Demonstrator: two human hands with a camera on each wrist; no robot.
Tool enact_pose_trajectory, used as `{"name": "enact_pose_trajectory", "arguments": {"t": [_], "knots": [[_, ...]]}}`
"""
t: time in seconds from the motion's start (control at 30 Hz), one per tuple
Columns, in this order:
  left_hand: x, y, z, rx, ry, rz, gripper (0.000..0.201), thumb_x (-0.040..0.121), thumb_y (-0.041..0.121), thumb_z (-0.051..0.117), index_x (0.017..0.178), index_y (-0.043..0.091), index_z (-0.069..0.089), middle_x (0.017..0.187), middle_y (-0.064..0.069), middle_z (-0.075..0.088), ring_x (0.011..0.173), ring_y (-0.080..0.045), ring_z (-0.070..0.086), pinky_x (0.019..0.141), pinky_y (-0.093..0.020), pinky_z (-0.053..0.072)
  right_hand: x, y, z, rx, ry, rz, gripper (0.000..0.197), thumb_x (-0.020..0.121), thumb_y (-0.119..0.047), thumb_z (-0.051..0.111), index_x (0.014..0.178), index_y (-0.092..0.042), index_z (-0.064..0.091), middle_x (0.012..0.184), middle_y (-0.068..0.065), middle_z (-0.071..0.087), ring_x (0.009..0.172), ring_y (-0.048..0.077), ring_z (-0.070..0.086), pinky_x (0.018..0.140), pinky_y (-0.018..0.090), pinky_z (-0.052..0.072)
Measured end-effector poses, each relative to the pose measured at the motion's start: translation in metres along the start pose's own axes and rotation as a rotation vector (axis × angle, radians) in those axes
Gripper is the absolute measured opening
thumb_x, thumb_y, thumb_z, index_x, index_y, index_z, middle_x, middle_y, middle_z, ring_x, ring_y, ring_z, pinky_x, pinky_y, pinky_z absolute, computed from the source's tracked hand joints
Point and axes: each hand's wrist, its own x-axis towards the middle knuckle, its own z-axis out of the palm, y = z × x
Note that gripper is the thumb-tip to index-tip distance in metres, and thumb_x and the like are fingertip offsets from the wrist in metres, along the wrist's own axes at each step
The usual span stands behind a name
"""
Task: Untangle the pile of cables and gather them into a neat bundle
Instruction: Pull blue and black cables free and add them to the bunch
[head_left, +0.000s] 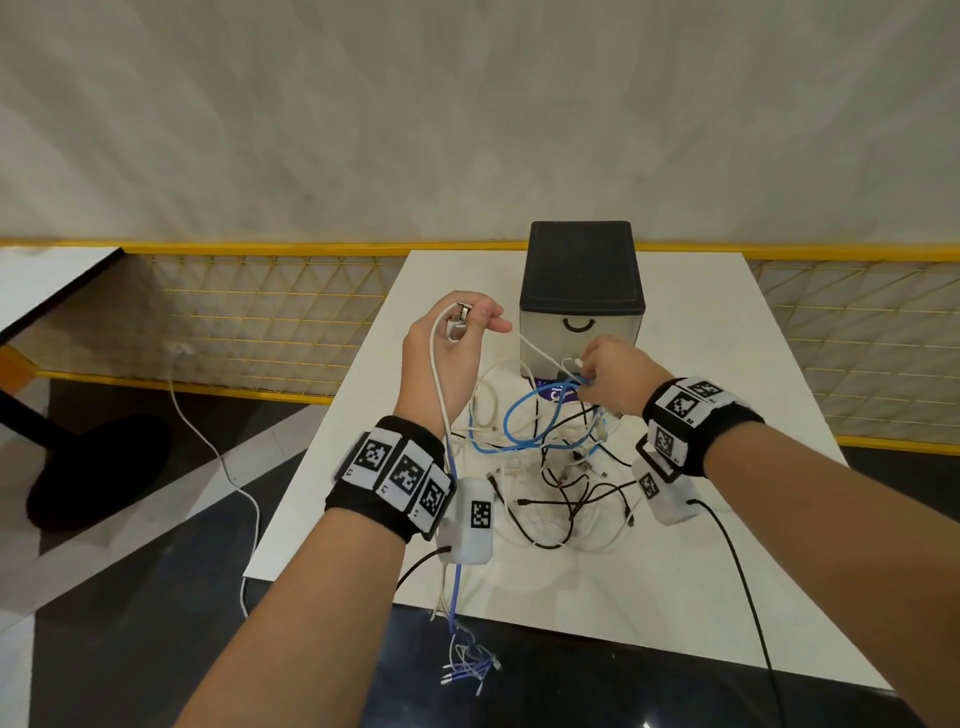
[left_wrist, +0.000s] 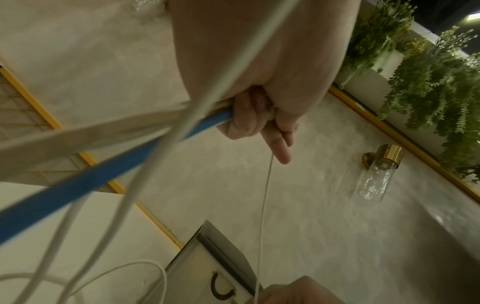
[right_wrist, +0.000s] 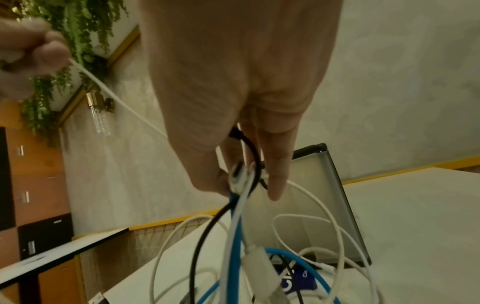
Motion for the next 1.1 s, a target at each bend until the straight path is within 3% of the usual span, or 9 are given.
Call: {"name": "enact_pose_trajectory", "arguments": {"t": [0.17, 0.27, 0.4, 0.53, 0.67, 0.8, 0.93, 1.0, 1.1], "knots": [[0.006, -0.015, -0.009, 0.023, 0.111, -0.059, 0.018, 0.101, 0.021, 0.053, 0.09, 0.014, 0.066, 0.078, 0.004, 0.073, 0.078, 0.007, 0.061, 0.075, -0.005, 0.04, 0.002, -0.001, -0.017, 0.028, -0.054, -0.022, 0.03, 0.086, -0.021, 0.065, 0.11, -0.003, 0.07, 0.116, 0.016, 0.062, 0.102, 0.028, 0.058, 0.08, 0.031, 0.047], [0.007, -0.021, -0.012, 0.041, 0.167, -0.077, 0.019, 0.1, 0.022, 0.053, 0.09, 0.015, 0.066, 0.079, 0.002, 0.073, 0.079, 0.007, 0.061, 0.075, -0.004, 0.039, 0.002, 0.002, -0.025, 0.093, -0.028, -0.043, 0.031, 0.092, -0.017, 0.056, 0.12, -0.008, 0.065, 0.119, 0.016, 0.06, 0.099, 0.028, 0.059, 0.075, 0.026, 0.046], [0.007, -0.023, -0.011, 0.052, 0.203, -0.082, 0.019, 0.101, 0.024, 0.052, 0.089, 0.016, 0.066, 0.079, 0.003, 0.073, 0.082, 0.005, 0.062, 0.076, -0.004, 0.04, 0.001, 0.01, -0.027, 0.08, 0.034, 0.005, 0.039, 0.093, -0.014, 0.052, 0.131, -0.013, 0.057, 0.13, 0.013, 0.059, 0.115, 0.029, 0.057, 0.097, 0.034, 0.043], [0.008, -0.022, -0.009, 0.058, 0.188, -0.085, 0.019, 0.101, 0.025, 0.052, 0.089, 0.018, 0.065, 0.079, 0.003, 0.073, 0.084, 0.001, 0.063, 0.076, -0.004, 0.04, 0.001, 0.015, -0.021, 0.136, 0.108, 0.078, 0.042, 0.09, -0.013, 0.058, 0.132, -0.01, 0.056, 0.123, 0.016, 0.062, 0.11, 0.03, 0.058, 0.093, 0.032, 0.044], [0.008, -0.02, -0.011, 0.007, 0.225, -0.098, 0.017, 0.101, 0.024, 0.052, 0.092, 0.017, 0.064, 0.08, 0.003, 0.073, 0.084, 0.008, 0.062, 0.077, -0.001, 0.038, 0.0, 0.028, -0.008, 0.199, 0.085, 0.061, 0.058, 0.085, -0.001, 0.062, 0.139, -0.008, 0.044, 0.126, 0.017, 0.057, 0.114, 0.031, 0.055, 0.096, 0.033, 0.043], [0.01, -0.015, -0.016, -0.029, 0.175, -0.067, 0.016, 0.101, 0.021, 0.053, 0.09, 0.017, 0.064, 0.081, 0.004, 0.074, 0.081, 0.008, 0.063, 0.078, -0.007, 0.041, -0.005, 0.042, 0.007, 0.144, 0.058, 0.043, 0.057, 0.077, 0.015, 0.052, 0.124, -0.015, 0.059, 0.134, 0.017, 0.04, 0.123, 0.032, 0.046, 0.102, 0.031, 0.039], [0.008, -0.008, -0.009, -0.041, 0.052, -0.021, 0.018, 0.101, 0.019, 0.053, 0.087, 0.021, 0.064, 0.081, 0.004, 0.075, 0.088, -0.004, 0.067, 0.083, -0.013, 0.043, -0.005, 0.025, 0.016, 0.063, 0.037, -0.011, 0.055, 0.081, -0.014, 0.069, 0.132, -0.026, 0.052, 0.151, 0.012, 0.014, 0.132, 0.035, 0.039, 0.108, 0.042, 0.038], [0.005, -0.002, -0.006, -0.057, -0.001, -0.014, 0.017, 0.101, 0.018, 0.053, 0.09, 0.014, 0.066, 0.083, 0.001, 0.076, 0.081, 0.002, 0.065, 0.078, -0.012, 0.044, -0.004, 0.005, 0.017, 0.215, 0.067, -0.137, 0.066, 0.081, -0.031, 0.073, 0.139, -0.025, 0.042, 0.151, 0.008, 0.015, 0.132, 0.028, 0.04, 0.109, 0.037, 0.037], [0.001, 0.006, -0.005, -0.047, -0.093, 0.001, 0.02, 0.101, 0.018, 0.052, 0.094, 0.006, 0.067, 0.085, -0.005, 0.076, 0.061, 0.006, 0.058, 0.062, -0.009, 0.04, -0.008, -0.029, 0.01, 0.394, 0.084, -0.31, 0.068, 0.084, -0.037, 0.068, 0.143, -0.026, 0.037, 0.143, 0.0, 0.031, 0.124, 0.011, 0.043, 0.101, 0.019, 0.038]]}}
